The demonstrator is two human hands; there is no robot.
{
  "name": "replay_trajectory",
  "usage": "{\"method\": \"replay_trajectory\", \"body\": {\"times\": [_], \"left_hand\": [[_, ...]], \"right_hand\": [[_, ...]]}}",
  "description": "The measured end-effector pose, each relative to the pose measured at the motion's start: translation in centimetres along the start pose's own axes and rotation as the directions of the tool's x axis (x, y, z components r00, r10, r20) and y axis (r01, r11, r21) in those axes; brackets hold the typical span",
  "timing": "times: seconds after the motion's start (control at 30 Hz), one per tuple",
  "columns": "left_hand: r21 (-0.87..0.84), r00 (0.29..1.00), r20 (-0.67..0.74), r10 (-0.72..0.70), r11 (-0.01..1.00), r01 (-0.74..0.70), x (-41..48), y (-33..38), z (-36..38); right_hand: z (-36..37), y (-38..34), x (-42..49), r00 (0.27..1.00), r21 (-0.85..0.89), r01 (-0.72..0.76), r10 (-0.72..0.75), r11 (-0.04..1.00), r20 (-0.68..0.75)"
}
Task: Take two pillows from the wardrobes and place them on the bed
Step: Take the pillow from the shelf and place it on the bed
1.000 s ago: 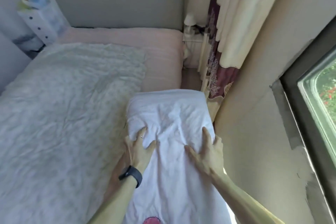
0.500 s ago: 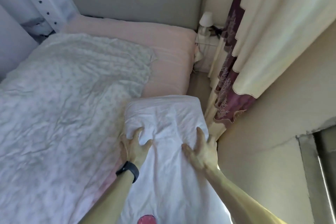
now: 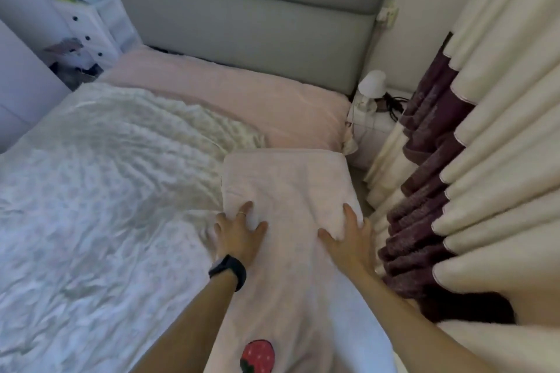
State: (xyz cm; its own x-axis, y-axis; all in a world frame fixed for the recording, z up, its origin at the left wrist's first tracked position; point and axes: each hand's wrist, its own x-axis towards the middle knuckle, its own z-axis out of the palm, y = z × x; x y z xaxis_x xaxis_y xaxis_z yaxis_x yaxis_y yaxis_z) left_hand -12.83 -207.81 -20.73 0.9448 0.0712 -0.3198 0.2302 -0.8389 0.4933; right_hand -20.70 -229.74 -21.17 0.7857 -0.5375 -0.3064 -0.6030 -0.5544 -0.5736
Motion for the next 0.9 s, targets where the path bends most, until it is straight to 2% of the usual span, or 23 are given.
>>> {"method": "replay_trajectory", "body": {"times": [0.17, 0.47, 0.57, 0.9], "left_hand": [[-0.063, 0.999, -0.023, -0.045, 0.997, 0.044, 8.7, 6.8, 0.7], [-0.155, 0.976, -0.059, -0.21, 0.968, 0.199, 22.4, 17.2, 2.2], [-0.194, 0.965, -0.065, -0.253, 0.952, 0.237, 26.4, 19.6, 2.5], [-0.297, 0.93, -0.056, -0.364, 0.895, 0.332, 42.4, 24.2, 2.8]], "right_hand": [[-1.3, -3.0, 13.0, 0.999, 0.005, 0.039, -0.04, 0.999, 0.024], [-5.0, -8.8, 33.0, 0.981, -0.08, 0.159, -0.149, 0.984, 0.123], [-5.6, -11.1, 38.3, 0.966, -0.115, 0.222, -0.203, 0.968, 0.158], [-3.5, -19.4, 55.7, 0.933, -0.139, 0.305, -0.266, 0.942, 0.241]]}}
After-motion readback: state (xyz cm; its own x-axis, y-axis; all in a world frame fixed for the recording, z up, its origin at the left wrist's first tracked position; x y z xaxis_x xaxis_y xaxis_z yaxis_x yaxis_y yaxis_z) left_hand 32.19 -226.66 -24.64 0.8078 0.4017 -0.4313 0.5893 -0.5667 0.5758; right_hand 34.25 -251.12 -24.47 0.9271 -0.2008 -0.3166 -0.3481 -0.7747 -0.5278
